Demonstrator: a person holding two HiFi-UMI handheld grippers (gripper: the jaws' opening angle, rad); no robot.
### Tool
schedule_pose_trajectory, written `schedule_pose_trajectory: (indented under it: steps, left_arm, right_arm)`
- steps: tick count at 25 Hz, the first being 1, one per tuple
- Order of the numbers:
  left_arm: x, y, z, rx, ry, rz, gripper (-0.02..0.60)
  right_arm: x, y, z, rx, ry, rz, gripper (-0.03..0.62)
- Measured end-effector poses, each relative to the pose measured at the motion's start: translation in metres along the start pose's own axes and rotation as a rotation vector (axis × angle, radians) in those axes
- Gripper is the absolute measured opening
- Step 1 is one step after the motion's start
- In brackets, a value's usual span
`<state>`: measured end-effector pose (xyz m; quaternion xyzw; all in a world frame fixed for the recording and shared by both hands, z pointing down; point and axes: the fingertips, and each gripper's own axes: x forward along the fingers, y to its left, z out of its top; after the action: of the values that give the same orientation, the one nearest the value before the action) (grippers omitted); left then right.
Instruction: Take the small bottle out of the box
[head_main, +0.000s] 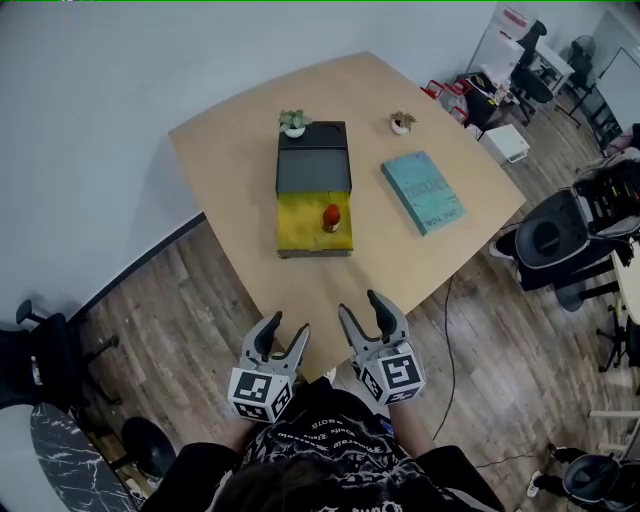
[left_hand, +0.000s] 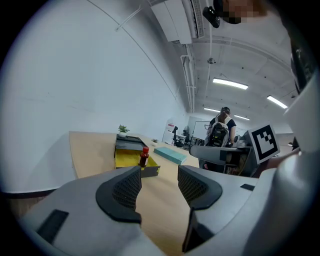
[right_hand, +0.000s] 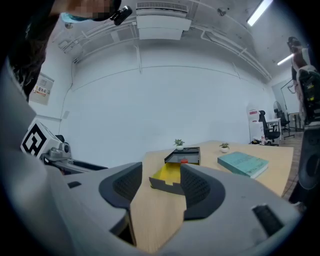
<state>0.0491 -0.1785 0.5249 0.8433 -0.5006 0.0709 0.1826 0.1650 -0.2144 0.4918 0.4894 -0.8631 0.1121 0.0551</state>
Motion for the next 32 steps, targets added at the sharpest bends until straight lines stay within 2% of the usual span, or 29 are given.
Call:
schedule_pose_trajectory:
  steps: [15, 22, 32]
  left_arm:
    - [0.01, 0.034, 0.022, 0.01, -0.017, -0.022, 0.233]
    - [0.01, 0.047, 0.027, 0.005, -0.018, -0.015, 0.233]
    - [0.005, 0.067, 0.029, -0.012, -0.023, 0.034, 0.233]
  right_arm:
    - [0.053, -0.015, 0.025, -0.046, -0.02, -0.067, 0.244]
    - [0.101, -0.027, 0.042, -0.089, -0.009, -0.032, 0.244]
    - [0.166, -0.05, 0.023, -0.081, 0.062, -0.027, 0.244]
